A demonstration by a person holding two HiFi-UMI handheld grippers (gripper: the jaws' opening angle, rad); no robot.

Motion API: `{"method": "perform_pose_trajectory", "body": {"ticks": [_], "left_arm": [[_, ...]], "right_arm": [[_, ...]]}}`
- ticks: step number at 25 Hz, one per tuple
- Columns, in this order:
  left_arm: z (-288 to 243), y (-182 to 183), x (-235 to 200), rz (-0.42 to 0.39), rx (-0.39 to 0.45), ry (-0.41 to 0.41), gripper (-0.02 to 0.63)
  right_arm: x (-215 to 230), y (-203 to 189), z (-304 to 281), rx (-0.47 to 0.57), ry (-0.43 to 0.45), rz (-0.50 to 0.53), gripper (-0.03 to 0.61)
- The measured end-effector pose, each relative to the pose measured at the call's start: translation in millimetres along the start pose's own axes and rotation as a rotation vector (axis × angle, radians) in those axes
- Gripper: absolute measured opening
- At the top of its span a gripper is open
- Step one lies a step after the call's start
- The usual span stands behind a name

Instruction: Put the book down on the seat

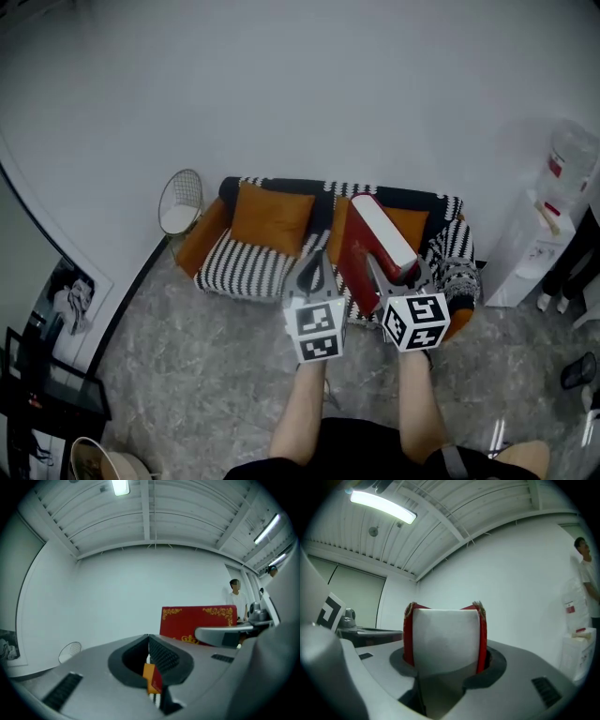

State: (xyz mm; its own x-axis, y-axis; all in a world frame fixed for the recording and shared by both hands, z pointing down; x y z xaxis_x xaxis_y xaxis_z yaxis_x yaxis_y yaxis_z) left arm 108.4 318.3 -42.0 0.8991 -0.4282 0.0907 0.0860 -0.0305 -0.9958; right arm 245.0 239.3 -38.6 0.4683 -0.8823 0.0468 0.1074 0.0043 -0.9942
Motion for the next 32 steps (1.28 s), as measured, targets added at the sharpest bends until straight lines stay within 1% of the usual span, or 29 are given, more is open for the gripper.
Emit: {"method": "perform_pose_trajectory", "body": {"ticks": [4, 11, 15, 18, 20, 23, 24, 28, 32], "left_arm": [[-28, -15, -14, -0.006, -0.052, -0.011, 0.012], [-71, -36, -55, 0.005, -0.104, -0.003, 0.012], [-98, -45, -77, 0.035, -0.126, -0.001, 0.012], [-116, -50, -92, 0.055, -0.133, -0.002, 0.012], [-131, -52, -102, 0.048, -0.13, 0.004, 0.012], [-151, -53, -116, -0.037, -0.113, 0.042, 0.012], [-157, -53, -120, -0.051, -0.109, 0.045, 0.012], [-184, -56, -137, -0.009, -0.11, 0.023, 0.012], [-205, -58, -151, 0.011, -0.106, 0.012, 0.012]], "right_arm": [[1, -22, -34, -0.047, 0.003, -0.042, 0.233], [-11, -45, -99, -0.107, 0.022, -0.056, 0.233], [-14, -54, -132, -0.136, 0.027, -0.06, 0.233], [-17, -57, -155, -0.156, 0.032, -0.042, 0.233], [-17, -57, -171, -0.165, 0.031, -0.03, 0.233], [-19, -60, -194, -0.181, 0.033, -0.014, 0.233], [-20, -62, -202, -0.186, 0.034, -0.011, 0.233], [-23, -63, -233, -0.193, 0.038, 0.005, 0.233], [-21, -64, -257, -0.189, 0.033, 0.018, 0.233]]}}
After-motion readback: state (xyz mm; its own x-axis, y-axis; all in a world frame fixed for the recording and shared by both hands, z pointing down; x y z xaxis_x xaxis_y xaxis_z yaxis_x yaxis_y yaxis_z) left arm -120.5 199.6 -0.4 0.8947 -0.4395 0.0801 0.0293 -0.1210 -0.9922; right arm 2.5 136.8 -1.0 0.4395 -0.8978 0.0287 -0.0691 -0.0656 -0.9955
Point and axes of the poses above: the fingertips, and each gripper's own axes: z backward along the fingers, x to its right, y out of its top, the point moved 6 cm from there along z, backward along the fingers, and after that the axes turned 10 degrees about y, right-handed, at the moved point
